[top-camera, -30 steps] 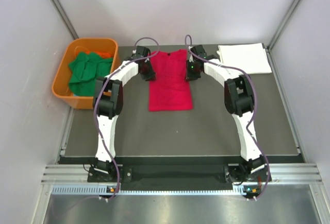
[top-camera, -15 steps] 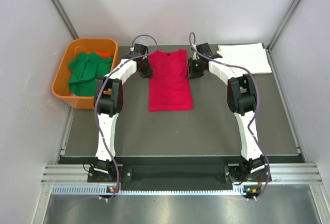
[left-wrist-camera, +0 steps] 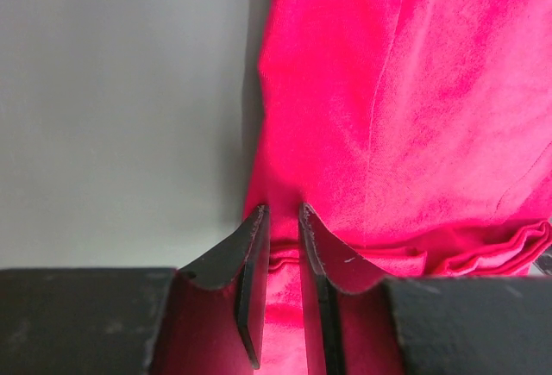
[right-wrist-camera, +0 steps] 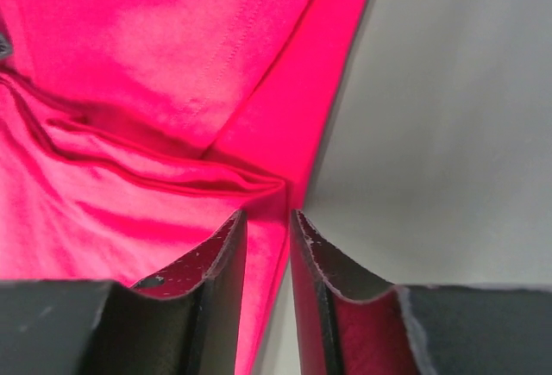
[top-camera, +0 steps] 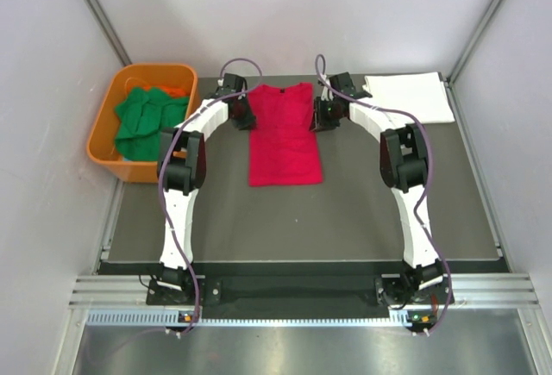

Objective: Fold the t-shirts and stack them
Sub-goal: Fold the tshirt

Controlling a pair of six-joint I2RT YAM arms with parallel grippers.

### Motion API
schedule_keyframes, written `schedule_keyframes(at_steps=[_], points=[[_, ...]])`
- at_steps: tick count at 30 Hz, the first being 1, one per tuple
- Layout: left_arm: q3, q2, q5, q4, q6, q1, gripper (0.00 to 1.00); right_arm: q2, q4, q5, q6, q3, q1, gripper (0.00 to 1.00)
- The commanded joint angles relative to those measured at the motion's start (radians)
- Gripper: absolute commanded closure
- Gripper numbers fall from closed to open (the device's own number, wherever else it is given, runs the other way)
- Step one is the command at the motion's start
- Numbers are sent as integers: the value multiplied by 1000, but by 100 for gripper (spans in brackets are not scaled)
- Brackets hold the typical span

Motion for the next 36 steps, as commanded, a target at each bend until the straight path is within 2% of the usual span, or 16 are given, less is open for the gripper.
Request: schedule_keyframes(at_steps=[1,7,8,10,14,16,18,19,21,23,28,32,33,36], points=[[-1,41,-10,27,0,-1,75,32,53,-19,-12,2,-18,73],[-2,53,-23,27,1,-1,75,44,66,-7,-5,-15,-29,84],[-2,54,-25,27,1,-1,75,44,66,1,-4,-17,-30,92],[-4,53,-39,26,3,-1,75,41,64,17,1,-25,-35,99],[2,41,-59,4,8,-1,74,30,67,27,10,-41,-35,100],[25,35,-33,-19,8,-1,69,18,69,24,16,-51,-36,100],[70,19,-2,-58,9,1,65,7,63,22,27,-52,-36,92],[88,12,13,-71,12,1,57,-13,61,19,30,-55,-36,89],[145,-16,42,-115,21,4,51,-40,63,11,44,-61,-36,80],[186,-50,40,-140,43,5,40,-91,58,5,54,-72,-36,74],[180,-137,7,-219,81,6,36,-204,21,-7,100,-130,-33,61],[35,-256,67,-246,106,5,39,-292,-29,2,146,-256,-21,51],[-73,-284,93,-234,106,4,39,-310,-28,-1,178,-291,-21,50],[-273,-393,130,-186,101,-2,40,-378,-29,-13,234,-431,-18,50]])
